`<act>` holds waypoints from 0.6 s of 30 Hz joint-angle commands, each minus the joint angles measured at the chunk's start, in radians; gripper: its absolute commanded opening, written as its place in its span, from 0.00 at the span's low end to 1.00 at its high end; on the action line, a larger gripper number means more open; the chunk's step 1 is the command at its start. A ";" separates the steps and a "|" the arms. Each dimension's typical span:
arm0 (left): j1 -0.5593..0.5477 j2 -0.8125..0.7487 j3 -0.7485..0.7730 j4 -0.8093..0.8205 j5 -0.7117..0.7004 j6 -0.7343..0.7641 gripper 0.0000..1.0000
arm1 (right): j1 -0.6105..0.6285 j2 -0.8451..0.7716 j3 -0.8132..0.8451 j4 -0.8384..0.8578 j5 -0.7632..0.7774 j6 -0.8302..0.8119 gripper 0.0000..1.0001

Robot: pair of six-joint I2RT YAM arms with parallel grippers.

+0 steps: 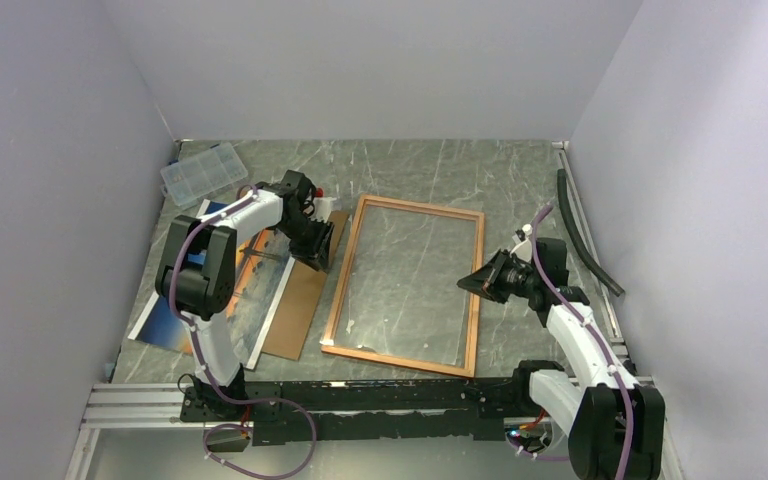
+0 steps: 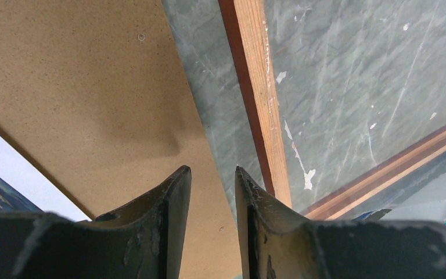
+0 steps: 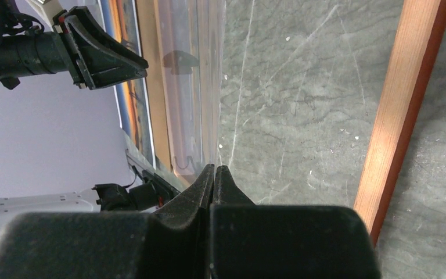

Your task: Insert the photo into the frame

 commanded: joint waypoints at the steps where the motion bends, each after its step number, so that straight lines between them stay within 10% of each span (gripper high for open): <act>1: -0.003 -0.001 0.017 0.012 0.005 -0.006 0.39 | -0.008 0.003 -0.003 0.036 0.020 -0.012 0.00; 18: -0.060 0.030 0.066 0.008 0.007 -0.002 0.36 | -0.024 0.072 0.113 -0.102 -0.011 -0.121 0.00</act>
